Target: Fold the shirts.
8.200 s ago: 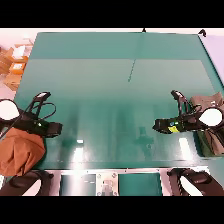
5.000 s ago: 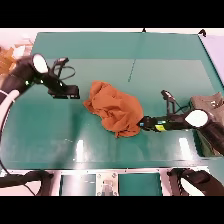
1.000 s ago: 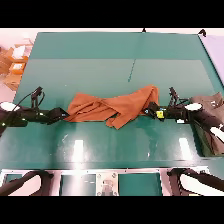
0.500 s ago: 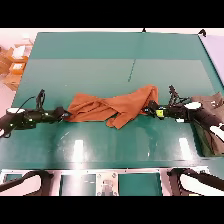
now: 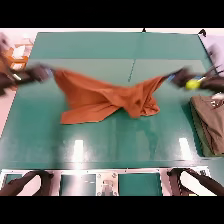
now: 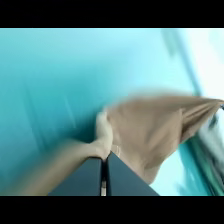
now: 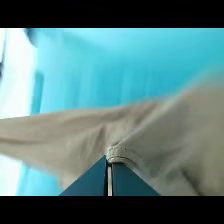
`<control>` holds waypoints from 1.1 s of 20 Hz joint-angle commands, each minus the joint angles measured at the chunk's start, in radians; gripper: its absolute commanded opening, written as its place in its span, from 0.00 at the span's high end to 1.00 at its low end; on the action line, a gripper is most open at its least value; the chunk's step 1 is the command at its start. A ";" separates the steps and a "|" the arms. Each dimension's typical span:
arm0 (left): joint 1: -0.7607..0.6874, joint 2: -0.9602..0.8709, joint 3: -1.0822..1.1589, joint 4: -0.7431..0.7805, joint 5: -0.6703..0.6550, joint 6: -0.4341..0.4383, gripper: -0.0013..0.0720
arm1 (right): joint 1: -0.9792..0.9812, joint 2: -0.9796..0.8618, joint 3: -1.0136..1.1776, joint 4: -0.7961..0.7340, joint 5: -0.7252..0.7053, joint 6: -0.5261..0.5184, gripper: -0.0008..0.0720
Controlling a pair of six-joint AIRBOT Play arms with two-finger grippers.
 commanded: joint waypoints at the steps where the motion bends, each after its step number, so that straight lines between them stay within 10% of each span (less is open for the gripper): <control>1: 0.000 0.163 0.366 0.015 0.035 -0.062 0.96 | -0.143 0.133 0.385 0.003 0.124 0.051 0.97; 13: 0.000 0.229 0.908 0.712 -0.010 -0.387 0.95 | -0.383 0.345 0.690 -0.038 -0.130 0.054 0.97; 22: 0.000 -0.183 0.428 0.284 -0.008 -0.183 0.95 | -0.096 0.069 0.183 -0.009 -0.250 -0.050 0.97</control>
